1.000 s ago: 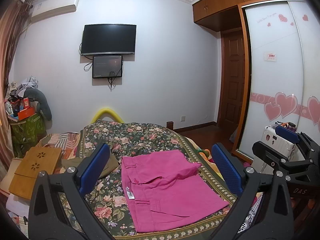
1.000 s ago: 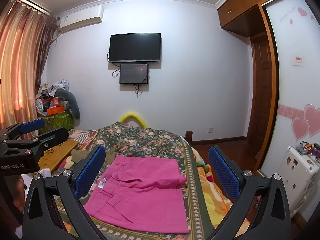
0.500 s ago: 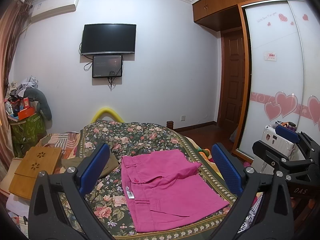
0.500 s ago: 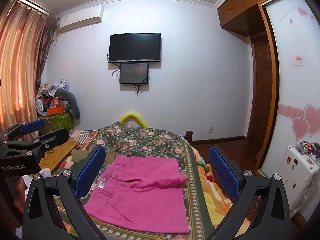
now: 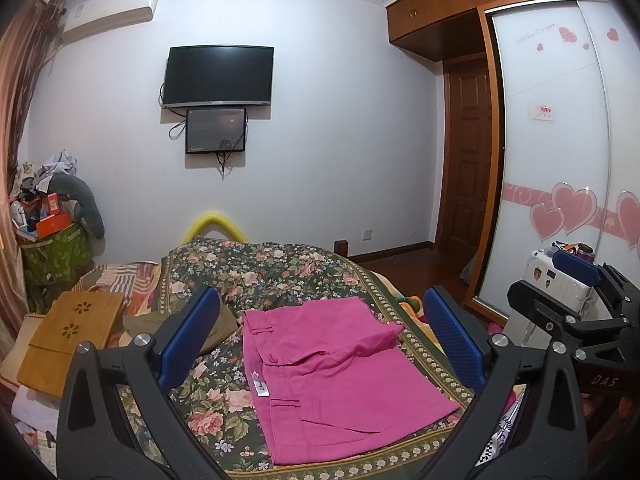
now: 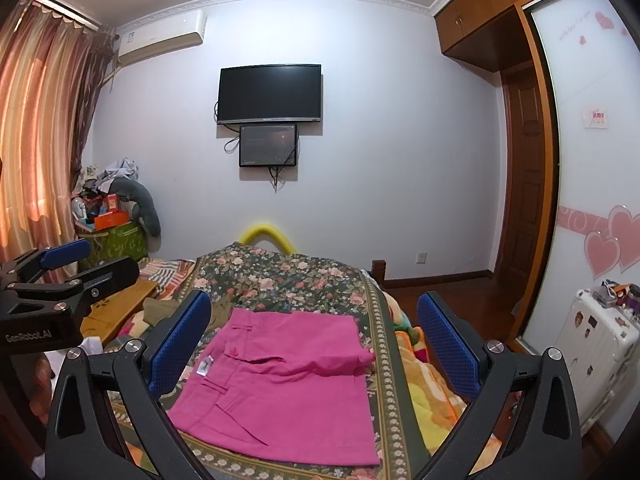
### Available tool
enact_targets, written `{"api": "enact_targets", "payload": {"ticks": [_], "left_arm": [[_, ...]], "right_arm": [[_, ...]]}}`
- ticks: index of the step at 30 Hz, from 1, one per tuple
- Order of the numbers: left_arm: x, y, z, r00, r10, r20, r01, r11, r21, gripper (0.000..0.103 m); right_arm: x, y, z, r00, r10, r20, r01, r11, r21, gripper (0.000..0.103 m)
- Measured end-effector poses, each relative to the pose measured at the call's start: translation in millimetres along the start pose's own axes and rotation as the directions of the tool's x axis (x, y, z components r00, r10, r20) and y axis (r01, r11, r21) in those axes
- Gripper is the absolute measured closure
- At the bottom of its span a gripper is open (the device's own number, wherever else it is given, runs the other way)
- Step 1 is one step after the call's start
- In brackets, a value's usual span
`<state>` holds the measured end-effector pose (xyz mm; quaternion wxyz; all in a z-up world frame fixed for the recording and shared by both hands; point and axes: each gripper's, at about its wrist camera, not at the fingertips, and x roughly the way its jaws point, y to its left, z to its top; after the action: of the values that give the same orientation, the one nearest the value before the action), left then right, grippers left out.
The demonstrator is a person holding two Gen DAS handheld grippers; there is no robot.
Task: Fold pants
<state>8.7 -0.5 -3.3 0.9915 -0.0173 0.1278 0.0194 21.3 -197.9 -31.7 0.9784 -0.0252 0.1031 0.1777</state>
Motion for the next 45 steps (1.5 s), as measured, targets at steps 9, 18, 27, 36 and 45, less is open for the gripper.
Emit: {"api": "enact_targets", "payload": {"ticks": [9, 18, 27, 36, 45], "left_arm": [[24.6, 5.9, -7.1, 0.998, 0.015, -0.056, -0.016, 1.0, -0.011, 0.0], [93.6, 25.9, -28.7, 0.977, 0.085, -0.196, -0.088, 0.996, -0.007, 0.0], [187.9, 62.7, -71.7, 0.904, 0.112, -0.412, -0.119, 0.993, 0.009, 0.003], [263.8, 89.3, -125.6, 0.779, 0.04, -0.625, -0.06, 0.998, -0.011, 0.036], [302.7, 96.4, -168.8, 0.663, -0.053, -0.747, 0.007, 0.998, -0.065, 0.045]], "right_arm": [[14.8, -2.3, -4.8, 0.999, 0.001, -0.041, 0.0, 1.0, 0.028, 0.0], [69.7, -20.0, -36.6, 0.98, -0.023, -0.199, 0.033, 0.998, 0.047, 0.0], [138.8, -55.7, -87.3, 0.908, -0.061, -0.415, 0.075, 0.997, 0.017, 0.0], [207.2, -81.7, -127.2, 0.828, 0.024, -0.56, 0.021, 0.997, 0.074, 0.006], [260.3, -88.8, -156.1, 0.746, 0.125, -0.654, -0.081, 0.992, 0.098, 0.038]]}}
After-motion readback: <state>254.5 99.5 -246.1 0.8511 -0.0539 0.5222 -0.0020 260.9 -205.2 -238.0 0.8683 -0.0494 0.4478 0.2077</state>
